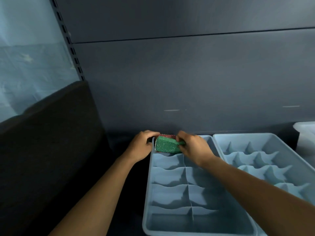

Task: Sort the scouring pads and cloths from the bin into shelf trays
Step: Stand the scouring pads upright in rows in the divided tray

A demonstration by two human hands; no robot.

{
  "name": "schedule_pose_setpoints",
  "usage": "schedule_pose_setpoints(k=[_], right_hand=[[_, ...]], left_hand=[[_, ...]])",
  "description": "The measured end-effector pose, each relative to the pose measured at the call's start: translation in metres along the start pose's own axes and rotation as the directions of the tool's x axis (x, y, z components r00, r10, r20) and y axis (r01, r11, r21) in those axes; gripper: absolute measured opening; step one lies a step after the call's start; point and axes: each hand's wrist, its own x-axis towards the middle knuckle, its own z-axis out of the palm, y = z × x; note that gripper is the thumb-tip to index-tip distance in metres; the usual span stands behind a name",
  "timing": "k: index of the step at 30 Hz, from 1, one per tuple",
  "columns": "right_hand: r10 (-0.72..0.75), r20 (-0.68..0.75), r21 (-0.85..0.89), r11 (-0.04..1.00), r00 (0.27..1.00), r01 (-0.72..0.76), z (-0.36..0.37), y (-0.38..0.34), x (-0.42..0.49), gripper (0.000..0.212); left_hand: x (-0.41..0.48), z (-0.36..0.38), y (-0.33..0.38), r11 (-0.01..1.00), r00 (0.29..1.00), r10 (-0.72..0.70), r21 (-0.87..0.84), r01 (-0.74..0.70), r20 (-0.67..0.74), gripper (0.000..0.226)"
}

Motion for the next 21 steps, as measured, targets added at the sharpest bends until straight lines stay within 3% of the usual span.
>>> schedule_pose_setpoints(k=[8,11,13,16,21], right_hand=[[0.035,0.063,-0.097,0.995,0.997,-0.029,0.010,-0.005,0.004,0.023],[0.038,0.066,-0.067,0.997,0.997,-0.034,-0.006,-0.005,-0.006,0.039],[0.045,0.053,-0.044,0.998,0.998,-0.043,-0.026,0.001,-0.020,0.049],[0.043,0.014,-0.025,0.999,0.999,-0.042,-0.063,0.023,-0.050,0.044],[0.134,-0.107,0.026,0.991,0.985,-0.132,-0.131,0.072,-0.107,0.025]], left_hand=[[-0.008,0.004,0.010,0.993,0.999,-0.010,0.115,0.004,0.047,0.043],[-0.010,0.000,0.018,0.982,0.995,-0.046,0.189,0.028,0.091,0.043],[-0.012,-0.002,0.031,0.980,0.998,-0.041,0.197,0.032,0.044,0.043],[-0.015,0.004,0.067,0.991,0.999,0.045,0.125,-0.041,-0.027,0.042],[-0.006,0.039,0.154,0.987,0.990,0.140,-0.078,-0.138,0.026,0.034]])
